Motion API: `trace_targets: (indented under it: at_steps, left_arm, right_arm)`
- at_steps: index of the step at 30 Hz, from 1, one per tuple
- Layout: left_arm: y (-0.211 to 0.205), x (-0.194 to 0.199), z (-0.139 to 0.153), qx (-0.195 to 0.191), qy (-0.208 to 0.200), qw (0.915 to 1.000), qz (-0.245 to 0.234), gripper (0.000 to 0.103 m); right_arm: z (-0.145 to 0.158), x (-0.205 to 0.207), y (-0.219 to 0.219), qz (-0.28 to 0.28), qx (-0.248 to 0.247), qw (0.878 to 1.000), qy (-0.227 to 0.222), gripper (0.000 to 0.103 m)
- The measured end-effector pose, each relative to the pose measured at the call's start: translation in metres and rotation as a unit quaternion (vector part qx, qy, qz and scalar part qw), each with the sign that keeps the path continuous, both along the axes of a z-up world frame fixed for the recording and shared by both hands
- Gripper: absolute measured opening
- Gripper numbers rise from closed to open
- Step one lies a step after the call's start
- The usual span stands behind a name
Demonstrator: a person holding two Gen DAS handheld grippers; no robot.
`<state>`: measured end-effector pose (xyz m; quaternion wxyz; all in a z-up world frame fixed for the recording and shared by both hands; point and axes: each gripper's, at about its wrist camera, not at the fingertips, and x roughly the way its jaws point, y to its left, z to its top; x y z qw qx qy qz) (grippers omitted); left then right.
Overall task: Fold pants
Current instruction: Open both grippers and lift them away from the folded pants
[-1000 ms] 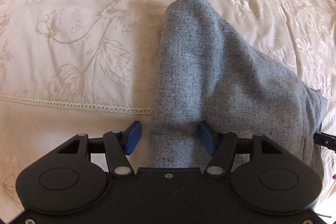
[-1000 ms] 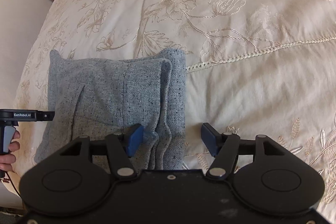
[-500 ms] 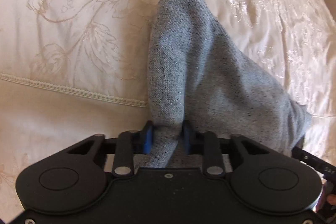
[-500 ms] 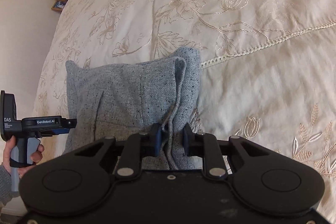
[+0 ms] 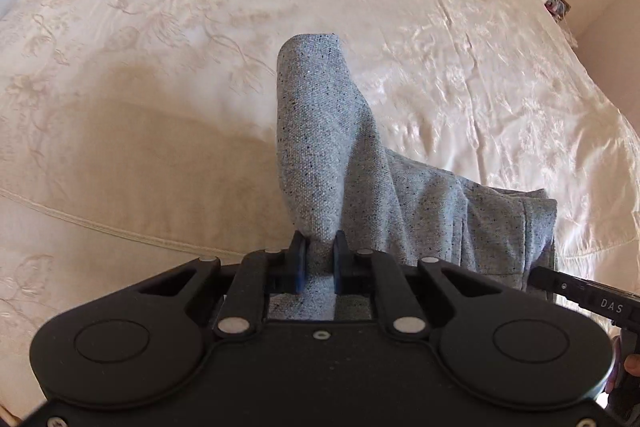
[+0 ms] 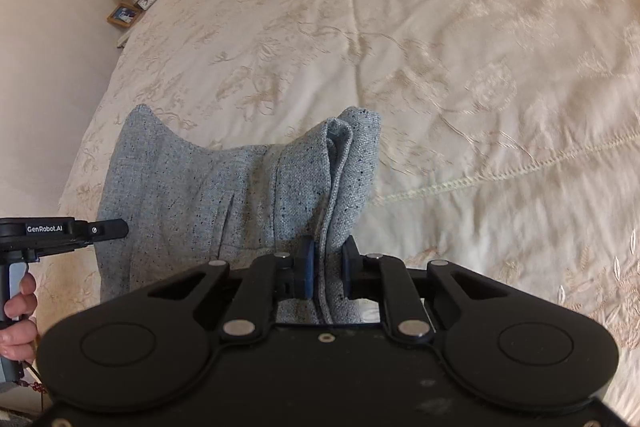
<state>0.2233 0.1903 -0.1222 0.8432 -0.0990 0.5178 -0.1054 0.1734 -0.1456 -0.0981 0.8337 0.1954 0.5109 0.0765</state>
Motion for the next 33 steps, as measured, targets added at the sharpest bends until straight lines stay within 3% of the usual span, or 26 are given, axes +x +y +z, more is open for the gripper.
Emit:
trace_targets:
  at_steps: [6,8,9,11,12,14,16,18,21,31,33]
  left_arm:
    - [0.068,0.031,0.017,0.034,-0.026,0.9967,0.07,0.018]
    - [0.091,0.045,0.011,0.055,-0.019,0.9924,0.109,0.025]
    - [0.102,0.051,0.005,0.078,-0.012,0.9875,0.137,0.031]
    - [0.123,0.061,-0.009,0.13,0.011,0.9711,0.2,0.028]
    - [0.134,0.064,-0.018,0.142,0.031,0.9634,0.225,0.026]
    - [0.15,0.062,-0.028,0.133,0.065,0.9566,0.251,0.026]
    - [0.154,0.053,-0.028,0.119,0.072,0.9555,0.26,0.027]
    - [0.15,0.041,-0.024,0.129,0.066,0.9547,0.26,0.027]
    - [0.139,0.027,-0.009,0.14,0.058,0.9526,0.264,0.027]
    - [0.082,-0.008,0.037,0.13,0.03,0.9652,0.225,0.03]
    - [0.072,-0.014,0.044,0.129,0.026,0.9674,0.216,0.036]
  right_arm:
    - [0.029,0.077,0.083,0.068,-0.001,0.997,-0.041,0.015]
    - [0.037,0.111,0.115,0.094,-0.002,0.994,-0.06,0.015]
    - [0.037,0.124,0.13,0.104,-0.003,0.993,-0.064,0.015]
    - [0.034,0.154,0.163,0.114,-0.023,0.992,-0.056,0.023]
    - [0.031,0.164,0.178,0.105,-0.064,0.991,-0.05,0.024]
    - [0.026,0.174,0.206,0.11,-0.148,0.982,-0.043,0.024]
    - [0.026,0.174,0.221,0.121,-0.164,0.978,-0.04,0.024]
    - [0.035,0.162,0.229,0.127,-0.145,0.98,-0.05,0.024]
    - [0.047,0.14,0.242,0.153,-0.156,0.974,-0.066,0.024]
    - [0.095,0.066,0.256,0.173,-0.139,0.97,-0.096,0.025]
    - [0.104,0.058,0.255,0.172,-0.14,0.97,-0.1,0.025]
